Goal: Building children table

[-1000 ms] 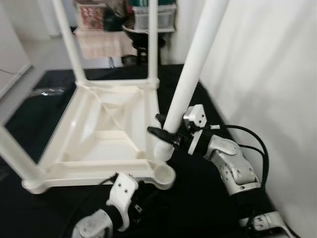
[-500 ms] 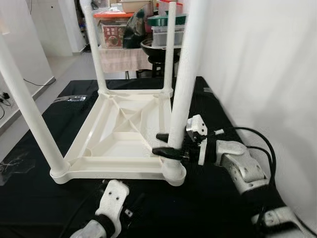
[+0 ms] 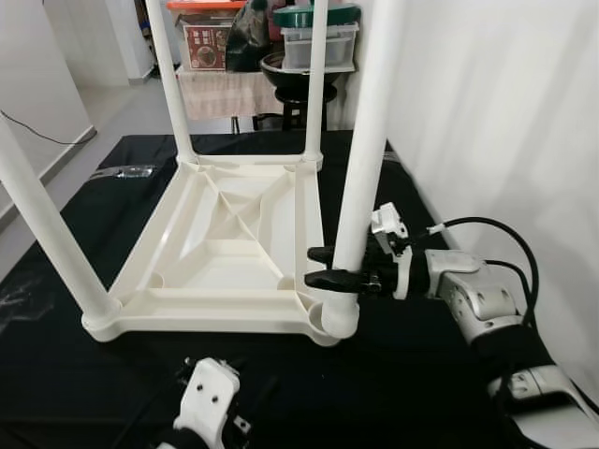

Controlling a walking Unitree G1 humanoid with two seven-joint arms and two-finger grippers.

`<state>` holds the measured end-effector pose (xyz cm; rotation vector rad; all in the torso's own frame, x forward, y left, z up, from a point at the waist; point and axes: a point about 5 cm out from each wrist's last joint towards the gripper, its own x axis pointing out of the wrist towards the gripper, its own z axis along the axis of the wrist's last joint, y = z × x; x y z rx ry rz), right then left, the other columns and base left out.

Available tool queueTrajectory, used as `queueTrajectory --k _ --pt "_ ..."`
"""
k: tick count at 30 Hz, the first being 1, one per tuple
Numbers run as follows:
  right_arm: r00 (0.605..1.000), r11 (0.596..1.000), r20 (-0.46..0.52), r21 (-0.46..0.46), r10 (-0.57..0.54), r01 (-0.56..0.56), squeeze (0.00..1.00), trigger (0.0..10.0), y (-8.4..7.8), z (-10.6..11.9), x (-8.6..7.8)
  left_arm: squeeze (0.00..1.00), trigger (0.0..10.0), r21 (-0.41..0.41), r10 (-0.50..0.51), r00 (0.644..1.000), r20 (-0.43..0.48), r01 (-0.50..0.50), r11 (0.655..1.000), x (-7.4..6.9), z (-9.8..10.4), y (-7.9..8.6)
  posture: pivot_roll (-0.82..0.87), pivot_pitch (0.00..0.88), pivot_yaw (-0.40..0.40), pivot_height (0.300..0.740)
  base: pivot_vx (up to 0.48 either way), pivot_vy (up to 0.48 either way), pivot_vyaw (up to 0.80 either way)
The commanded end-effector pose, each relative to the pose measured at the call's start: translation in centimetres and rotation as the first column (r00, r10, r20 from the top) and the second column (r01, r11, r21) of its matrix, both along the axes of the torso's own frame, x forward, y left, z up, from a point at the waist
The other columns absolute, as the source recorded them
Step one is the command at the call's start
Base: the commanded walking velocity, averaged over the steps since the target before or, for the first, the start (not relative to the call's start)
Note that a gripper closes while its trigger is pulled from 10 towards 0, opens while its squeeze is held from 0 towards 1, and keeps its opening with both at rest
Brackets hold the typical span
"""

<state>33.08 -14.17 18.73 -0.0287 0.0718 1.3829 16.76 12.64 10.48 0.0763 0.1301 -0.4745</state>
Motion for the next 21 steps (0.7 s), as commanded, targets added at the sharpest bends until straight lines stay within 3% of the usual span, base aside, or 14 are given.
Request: queueTrajectory --k 1,4,10,15,21 --pt "0.999 0.999 -0.010 0.013 0.041 -0.040 0.00 10.0 0.5 0.1 -0.3 0.00 10.0 0.030 0.000 1.000 0.015 -0.001 1.000 -0.1 0.2 0.5 0.04 0.170 0.006 0.740 0.000 0.000 0.00" --pt "0.991 0.991 0.004 0.006 0.132 -0.133 0.00 10.0 1.3 0.5 -1.5 0.00 10.0 -0.007 -0.003 1.000 0.017 0.003 1.000 -0.3 0.5 0.6 0.04 0.205 0.009 0.740 0.000 0.000 0.00" --pt "0.982 0.982 0.026 0.013 0.186 -0.187 0.00 10.0 2.1 1.1 -2.1 0.00 10.0 -0.023 -0.024 1.000 0.019 0.025 0.999 -0.3 0.6 0.3 0.05 0.217 0.000 0.740 0.000 0.000 0.00" --pt "0.987 0.989 0.066 0.035 0.145 -0.147 0.00 10.0 3.8 1.9 -1.1 0.00 10.0 -0.034 -0.041 0.999 0.025 0.042 0.999 -0.1 0.8 -0.1 0.06 0.220 -0.016 0.740 0.000 0.000 0.00" --pt "0.988 0.989 0.054 0.019 0.145 -0.146 0.00 10.0 3.5 1.8 -0.4 0.00 10.0 -0.037 -0.037 0.999 0.035 0.038 0.999 -0.1 0.9 -0.3 0.06 0.226 -0.029 0.740 0.000 0.000 0.00"
